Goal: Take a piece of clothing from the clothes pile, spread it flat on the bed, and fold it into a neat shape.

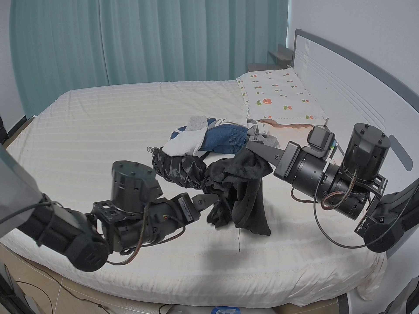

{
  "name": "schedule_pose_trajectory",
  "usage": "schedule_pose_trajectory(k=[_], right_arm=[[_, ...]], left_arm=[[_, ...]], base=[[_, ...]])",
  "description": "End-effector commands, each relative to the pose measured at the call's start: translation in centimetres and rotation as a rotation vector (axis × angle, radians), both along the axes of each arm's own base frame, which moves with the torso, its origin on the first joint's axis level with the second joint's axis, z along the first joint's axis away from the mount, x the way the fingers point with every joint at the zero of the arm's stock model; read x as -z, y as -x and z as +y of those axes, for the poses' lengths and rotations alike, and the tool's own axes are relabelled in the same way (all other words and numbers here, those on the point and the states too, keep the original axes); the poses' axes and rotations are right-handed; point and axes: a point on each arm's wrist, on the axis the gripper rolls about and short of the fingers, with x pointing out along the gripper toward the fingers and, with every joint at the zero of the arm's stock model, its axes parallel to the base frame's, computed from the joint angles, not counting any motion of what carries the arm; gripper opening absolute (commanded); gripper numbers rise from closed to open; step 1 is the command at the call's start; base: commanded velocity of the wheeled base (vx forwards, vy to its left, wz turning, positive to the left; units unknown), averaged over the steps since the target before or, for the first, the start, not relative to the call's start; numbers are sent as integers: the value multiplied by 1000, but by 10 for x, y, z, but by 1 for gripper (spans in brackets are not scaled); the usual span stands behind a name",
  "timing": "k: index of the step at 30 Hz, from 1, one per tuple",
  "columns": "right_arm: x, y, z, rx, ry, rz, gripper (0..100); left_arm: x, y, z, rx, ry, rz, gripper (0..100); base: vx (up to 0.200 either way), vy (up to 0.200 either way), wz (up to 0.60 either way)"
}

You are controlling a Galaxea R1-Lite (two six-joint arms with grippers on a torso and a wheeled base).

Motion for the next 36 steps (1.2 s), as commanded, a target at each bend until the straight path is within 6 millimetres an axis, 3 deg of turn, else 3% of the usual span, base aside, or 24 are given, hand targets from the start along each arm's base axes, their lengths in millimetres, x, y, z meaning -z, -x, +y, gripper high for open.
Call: schedule_pose_trajectory(k=[1, 10, 13, 16, 25, 29, 36], right_arm=[[-13, 12, -2, -19, 2, -50, 0], [-11, 15, -7, -12, 12, -65, 0], [-12, 15, -6, -19, 9, -70, 0], [-18, 22, -8, -33, 8, -99, 0], [-19, 34, -11, -51, 31, -110, 0], [-24, 43, -11, -89, 25, -128, 0], [-36, 55, -15, -112, -5, -165, 0]], left_arm=[[26, -34, -28, -56, 56, 80, 100], [16, -49, -25, -186, 185, 107, 100], [22, -49, -22, -181, 143, 100, 100], [39, -55, -14, -140, -5, 50, 100], [49, -72, -7, 36, -236, -117, 100], [62, -100, -15, 121, -389, -243, 100], [77, -125, -36, 145, -407, -300, 100]], base=[[0, 0, 0], [0, 0, 0], [0, 0, 0], [0, 0, 0], [0, 0, 0], [0, 0, 0], [0, 0, 0]])
